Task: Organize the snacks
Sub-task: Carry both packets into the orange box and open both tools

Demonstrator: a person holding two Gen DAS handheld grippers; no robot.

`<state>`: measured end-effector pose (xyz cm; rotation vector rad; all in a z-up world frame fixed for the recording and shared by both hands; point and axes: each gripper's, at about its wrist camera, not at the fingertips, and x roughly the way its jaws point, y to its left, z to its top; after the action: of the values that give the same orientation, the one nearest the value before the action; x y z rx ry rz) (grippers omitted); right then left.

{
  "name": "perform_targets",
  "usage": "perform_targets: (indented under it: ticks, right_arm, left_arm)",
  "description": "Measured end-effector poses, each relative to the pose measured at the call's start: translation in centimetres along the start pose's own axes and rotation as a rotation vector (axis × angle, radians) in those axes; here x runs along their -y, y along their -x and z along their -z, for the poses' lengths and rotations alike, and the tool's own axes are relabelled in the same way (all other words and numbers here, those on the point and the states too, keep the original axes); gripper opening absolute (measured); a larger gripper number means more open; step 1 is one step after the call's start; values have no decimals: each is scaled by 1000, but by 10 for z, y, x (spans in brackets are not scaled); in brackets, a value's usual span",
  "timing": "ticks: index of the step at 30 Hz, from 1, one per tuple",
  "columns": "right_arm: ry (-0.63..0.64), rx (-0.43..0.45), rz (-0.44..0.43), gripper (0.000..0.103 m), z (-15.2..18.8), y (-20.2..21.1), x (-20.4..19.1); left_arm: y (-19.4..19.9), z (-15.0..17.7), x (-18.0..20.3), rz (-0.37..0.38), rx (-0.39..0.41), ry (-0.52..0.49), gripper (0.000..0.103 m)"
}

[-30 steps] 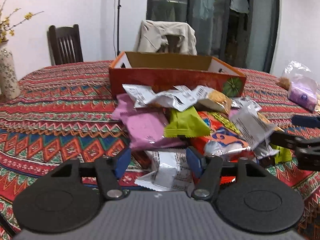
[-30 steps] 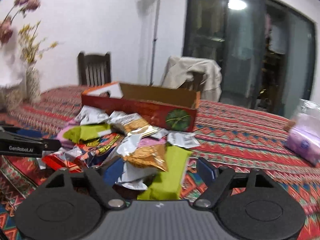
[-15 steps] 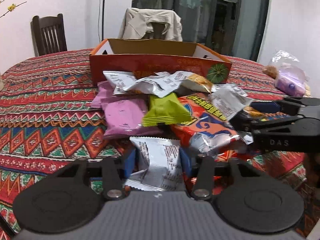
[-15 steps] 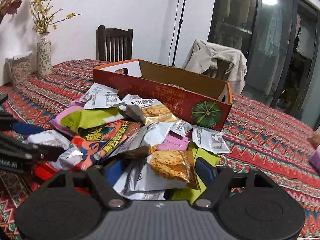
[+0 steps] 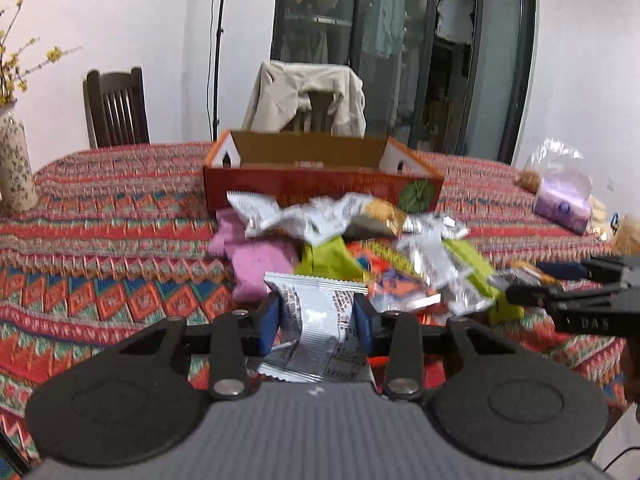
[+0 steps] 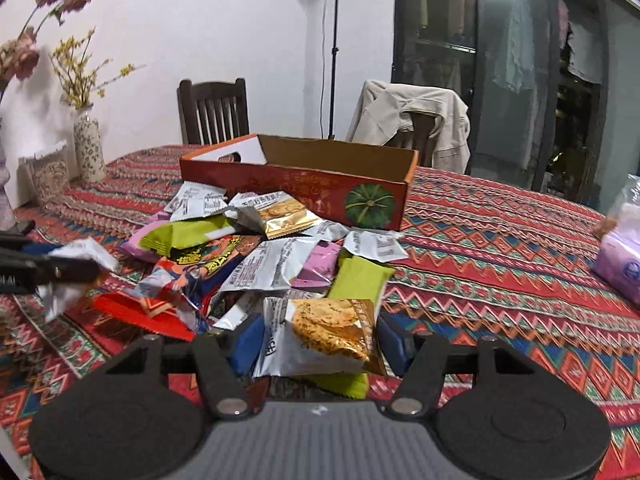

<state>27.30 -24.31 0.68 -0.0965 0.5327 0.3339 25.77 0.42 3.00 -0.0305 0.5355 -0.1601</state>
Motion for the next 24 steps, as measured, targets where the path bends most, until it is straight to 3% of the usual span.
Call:
perform_targets:
  ticks: [4,6,8,13,16,19,21,24]
  right_arm:
    - [-26,49,-13,61,-10,11,9]
    - [-60,76,-61,61,-21,14,19]
    - [-81,110,-109,61,-41,15,33]
    - [-62,200,-112,62,-111,-8,61]
    - [-43,178,-91,62,-157,-57,75]
    - [-12,102,-48,62,-197,-129,78]
    - [-12,40,-30,62,-215,-179,80]
    - [4,-69,26,62,-233,-255,77]
  left_arm:
    - [-13,-30,-4,-17,27,-26,39]
    - [-22,-54,-9,-23,60,-62,39]
    - [-39,-86,-18,-20,84,-80,39]
    - [-116,-163,-42,-10,82,-106,39]
    - [-177,-192,-51,-26,51,-116,39]
    - [-237,-209,-58,-36,-17,-108,39]
    - [-276,-218,-59,-120,-45,-118,39]
    - [-318,-222,-62,-160,-95,-135,39]
